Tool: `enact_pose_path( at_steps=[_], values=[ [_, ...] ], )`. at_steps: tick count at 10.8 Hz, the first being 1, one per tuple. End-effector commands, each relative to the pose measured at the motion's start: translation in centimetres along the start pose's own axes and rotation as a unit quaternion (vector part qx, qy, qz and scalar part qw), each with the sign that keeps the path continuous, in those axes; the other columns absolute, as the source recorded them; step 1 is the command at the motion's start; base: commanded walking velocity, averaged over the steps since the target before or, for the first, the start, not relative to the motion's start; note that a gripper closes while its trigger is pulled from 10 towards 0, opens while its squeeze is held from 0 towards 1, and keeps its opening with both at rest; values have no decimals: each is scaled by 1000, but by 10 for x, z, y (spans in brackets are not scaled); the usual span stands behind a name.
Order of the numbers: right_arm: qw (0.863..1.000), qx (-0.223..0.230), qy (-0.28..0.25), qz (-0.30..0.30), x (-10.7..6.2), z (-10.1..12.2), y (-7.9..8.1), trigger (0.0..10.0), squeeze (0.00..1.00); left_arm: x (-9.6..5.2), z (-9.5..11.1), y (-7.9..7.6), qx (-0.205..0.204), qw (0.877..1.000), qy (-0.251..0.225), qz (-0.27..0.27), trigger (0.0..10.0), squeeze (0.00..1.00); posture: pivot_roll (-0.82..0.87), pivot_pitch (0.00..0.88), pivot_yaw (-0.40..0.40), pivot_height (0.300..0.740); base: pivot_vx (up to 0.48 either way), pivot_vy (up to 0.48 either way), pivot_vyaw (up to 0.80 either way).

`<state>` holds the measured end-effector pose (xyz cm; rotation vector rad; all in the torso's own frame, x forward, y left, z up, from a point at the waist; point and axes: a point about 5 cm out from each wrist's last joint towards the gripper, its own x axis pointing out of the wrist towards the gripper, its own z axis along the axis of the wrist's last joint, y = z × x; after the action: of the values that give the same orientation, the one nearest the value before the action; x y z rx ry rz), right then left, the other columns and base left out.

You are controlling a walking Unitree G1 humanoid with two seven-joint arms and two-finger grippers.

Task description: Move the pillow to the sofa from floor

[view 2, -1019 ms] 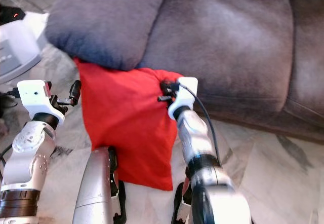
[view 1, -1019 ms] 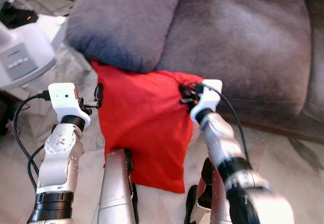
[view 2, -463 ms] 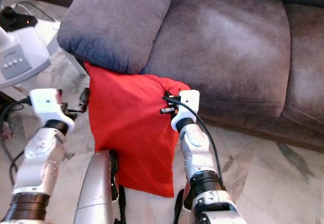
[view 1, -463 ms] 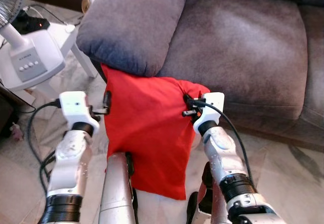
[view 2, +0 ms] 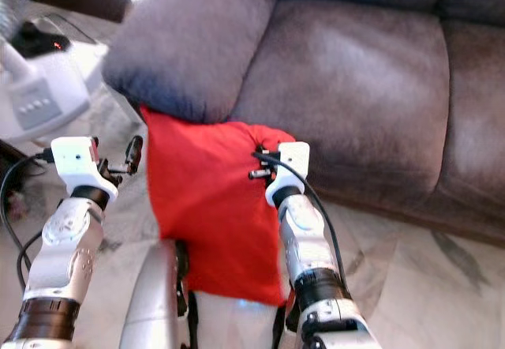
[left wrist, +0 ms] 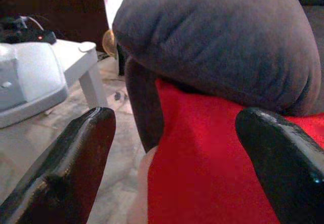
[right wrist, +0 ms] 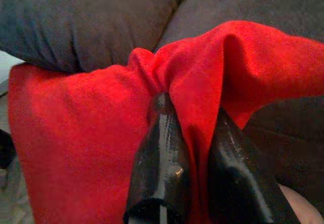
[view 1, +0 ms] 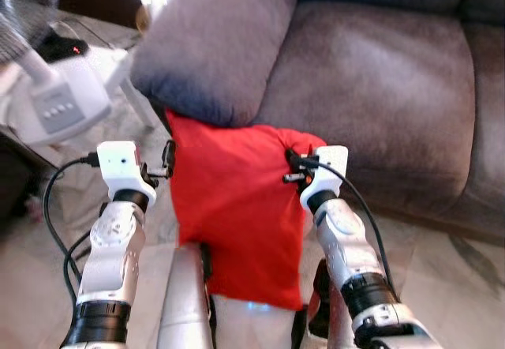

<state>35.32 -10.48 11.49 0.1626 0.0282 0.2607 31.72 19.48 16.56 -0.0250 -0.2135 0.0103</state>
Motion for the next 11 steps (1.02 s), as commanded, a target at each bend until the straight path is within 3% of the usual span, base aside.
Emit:
enact_pose_path(
  at_steps=[1,3,11],
  values=[
    [998,-10,-68,2,4,30,1,10000,0,-4,-4,6,5,1000,7,7,10000,0,220,212,1,661,0,0,0],
    [998,-15,-60,3,4,28,2,10000,0,-3,-4,5,5,1000,6,6,10000,0,217,213,0,681,0,0,0],
    [998,-7,-58,12,3,29,4,10000,0,-3,-4,3,0,1000,4,-2,10000,0,216,215,-2,681,0,0,0]
  ],
)
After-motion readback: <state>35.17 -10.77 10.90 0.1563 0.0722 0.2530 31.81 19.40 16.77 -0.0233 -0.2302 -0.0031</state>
